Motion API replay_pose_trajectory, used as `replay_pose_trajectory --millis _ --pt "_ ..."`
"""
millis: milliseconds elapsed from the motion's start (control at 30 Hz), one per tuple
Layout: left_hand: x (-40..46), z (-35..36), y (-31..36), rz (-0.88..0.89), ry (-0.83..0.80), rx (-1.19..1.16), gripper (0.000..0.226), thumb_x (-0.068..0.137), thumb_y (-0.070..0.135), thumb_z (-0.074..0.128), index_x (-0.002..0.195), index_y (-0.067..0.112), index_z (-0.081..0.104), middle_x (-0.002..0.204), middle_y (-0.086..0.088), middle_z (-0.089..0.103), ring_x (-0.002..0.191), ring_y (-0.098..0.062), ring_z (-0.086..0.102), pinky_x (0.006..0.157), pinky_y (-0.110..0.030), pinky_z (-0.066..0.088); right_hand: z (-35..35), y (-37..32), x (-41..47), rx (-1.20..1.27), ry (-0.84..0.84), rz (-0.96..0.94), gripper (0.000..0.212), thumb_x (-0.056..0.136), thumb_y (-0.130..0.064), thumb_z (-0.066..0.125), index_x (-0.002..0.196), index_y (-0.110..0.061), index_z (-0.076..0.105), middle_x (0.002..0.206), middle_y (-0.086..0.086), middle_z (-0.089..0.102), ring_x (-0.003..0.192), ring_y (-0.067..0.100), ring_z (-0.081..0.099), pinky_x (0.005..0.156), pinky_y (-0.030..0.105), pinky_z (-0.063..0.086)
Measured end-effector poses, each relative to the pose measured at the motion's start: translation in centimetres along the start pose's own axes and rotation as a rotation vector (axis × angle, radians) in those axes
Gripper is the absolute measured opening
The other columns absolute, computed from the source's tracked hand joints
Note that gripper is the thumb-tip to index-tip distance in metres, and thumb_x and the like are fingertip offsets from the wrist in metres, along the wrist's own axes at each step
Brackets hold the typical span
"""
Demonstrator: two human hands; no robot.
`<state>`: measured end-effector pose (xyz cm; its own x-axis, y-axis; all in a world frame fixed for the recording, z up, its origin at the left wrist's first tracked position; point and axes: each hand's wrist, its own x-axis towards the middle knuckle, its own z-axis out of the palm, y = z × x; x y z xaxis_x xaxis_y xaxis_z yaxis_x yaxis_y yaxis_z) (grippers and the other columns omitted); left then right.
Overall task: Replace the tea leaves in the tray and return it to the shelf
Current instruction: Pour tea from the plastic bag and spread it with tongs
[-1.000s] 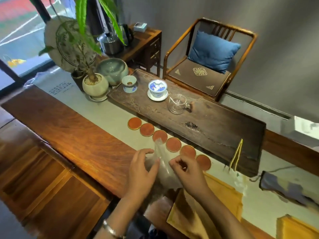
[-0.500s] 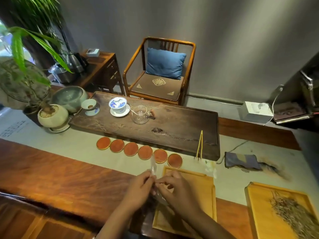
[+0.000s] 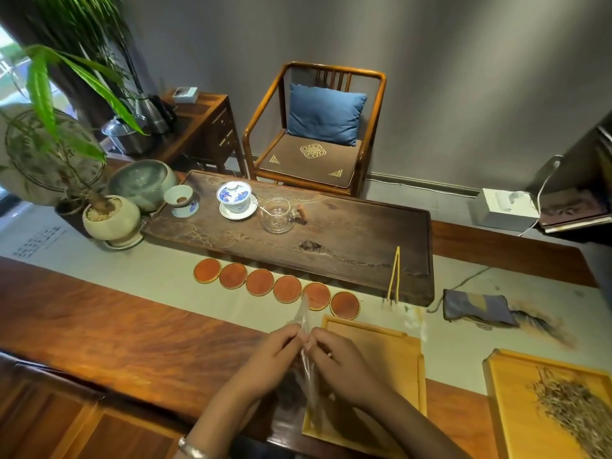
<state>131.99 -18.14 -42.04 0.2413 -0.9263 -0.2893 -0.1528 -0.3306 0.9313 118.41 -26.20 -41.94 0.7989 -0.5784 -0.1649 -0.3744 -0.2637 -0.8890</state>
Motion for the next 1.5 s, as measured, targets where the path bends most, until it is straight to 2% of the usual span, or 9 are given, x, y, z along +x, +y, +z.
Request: replay_pose_trajectory --millis 367,567,700,900,1000,1100,1200,1300,1500 --pt "-0.1 -0.1 1.7 -0.026 0.029 -0.202 0.031 0.101 0.004 0.036 0.076 0.002 0.054 0.065 0.003 0.065 0.065 -0.007 0.065 0.064 -0.017 0.051 -1.4 0.1 -0.5 0.390 0.261 0.281 0.034 0.095 -0.010 0.035 0.067 -0.013 0.055 0.055 -0.005 0.058 0.051 0.004 0.055 0.050 0.016 0.046" --pt "0.6 -1.6 1.7 0.027 0.182 0.092 0.036 0.092 -0.003 0.048 0.059 0.009 0.056 0.054 0.000 0.058 0.054 -0.004 0.057 0.058 -0.017 0.045 -4.6 1.2 -2.1 0.110 0.429 0.257 0.032 0.090 -0.012 0.048 0.059 -0.014 0.054 0.050 -0.005 0.054 0.050 0.005 0.053 0.049 0.019 0.044" --pt "0.9 -2.1 1.7 0.038 0.193 0.171 0.039 0.091 0.001 0.050 0.056 0.014 0.058 0.057 0.000 0.064 0.057 -0.009 0.059 0.061 -0.025 0.047 -6.1 1.8 -3.3 -0.061 0.536 0.235 0.028 0.086 -0.015 0.054 0.062 -0.001 0.054 0.060 0.017 0.057 0.062 0.031 0.058 0.055 0.040 0.050" --pt "1.2 -0.3 2.6 0.048 0.103 0.048 0.039 0.097 0.016 0.053 0.059 0.012 0.061 0.057 -0.003 0.063 0.056 -0.010 0.062 0.061 -0.017 0.050 -5.9 1.3 -3.3 0.049 0.510 0.245 0.029 0.088 -0.011 0.051 0.059 -0.008 0.054 0.051 -0.003 0.051 0.054 0.004 0.056 0.050 0.017 0.045" --pt "1.3 -0.5 1.7 -0.016 0.159 -0.071 0.042 0.101 0.022 0.044 0.064 0.009 0.058 0.059 -0.004 0.061 0.056 -0.012 0.060 0.058 -0.017 0.048 -6.2 0.9 -3.3 0.167 0.460 0.266 0.031 0.092 -0.013 0.047 0.062 -0.011 0.056 0.056 -0.005 0.051 0.054 0.003 0.053 0.058 0.025 0.050" --pt "1.5 -0.9 -0.1 -0.062 0.138 0.042 0.009 0.090 0.004 0.059 0.090 0.013 0.060 0.085 -0.004 0.064 0.071 -0.014 0.062 0.063 -0.020 0.051 -7.0 0.2 -3.6 0.260 0.423 0.230 0.033 0.091 -0.007 0.045 0.059 -0.012 0.052 0.056 -0.002 0.046 0.055 0.007 0.046 0.058 0.027 0.043" --pt "2.1 -0.7 -2.1 -0.168 -0.208 0.338 0.093 0.072 0.015 0.077 0.148 0.024 0.024 0.141 -0.001 0.043 0.121 -0.016 0.056 0.092 -0.029 0.052 -8.3 -1.0 -4.0 0.350 0.376 0.212 0.031 0.092 -0.003 0.042 0.063 -0.006 0.053 0.058 0.004 0.048 0.058 0.012 0.047 0.056 0.020 0.042" --pt "3.1 0.9 -2.4 -0.114 -0.338 0.380 0.133 0.055 0.028 0.085 0.149 0.045 -0.007 0.155 0.005 0.024 0.137 -0.021 0.038 0.103 -0.038 0.046 -10.1 -2.1 -4.5 0.386 0.262 0.187 0.028 0.089 -0.013 0.044 0.068 0.003 0.054 0.067 0.016 0.046 0.065 0.023 0.042 0.062 0.032 0.040" --pt "5.6 5.5 -1.4 0.131 -0.407 0.435 0.091 0.059 0.038 0.089 0.135 0.026 0.043 0.133 0.007 0.053 0.121 -0.011 0.053 0.099 -0.039 0.050 -13.6 -3.6 -5.4 0.838 -0.004 0.171 0.019 0.072 -0.011 0.049 0.054 -0.014 0.046 0.054 0.005 0.040 0.043 0.012 0.040 0.039 0.018 0.039"
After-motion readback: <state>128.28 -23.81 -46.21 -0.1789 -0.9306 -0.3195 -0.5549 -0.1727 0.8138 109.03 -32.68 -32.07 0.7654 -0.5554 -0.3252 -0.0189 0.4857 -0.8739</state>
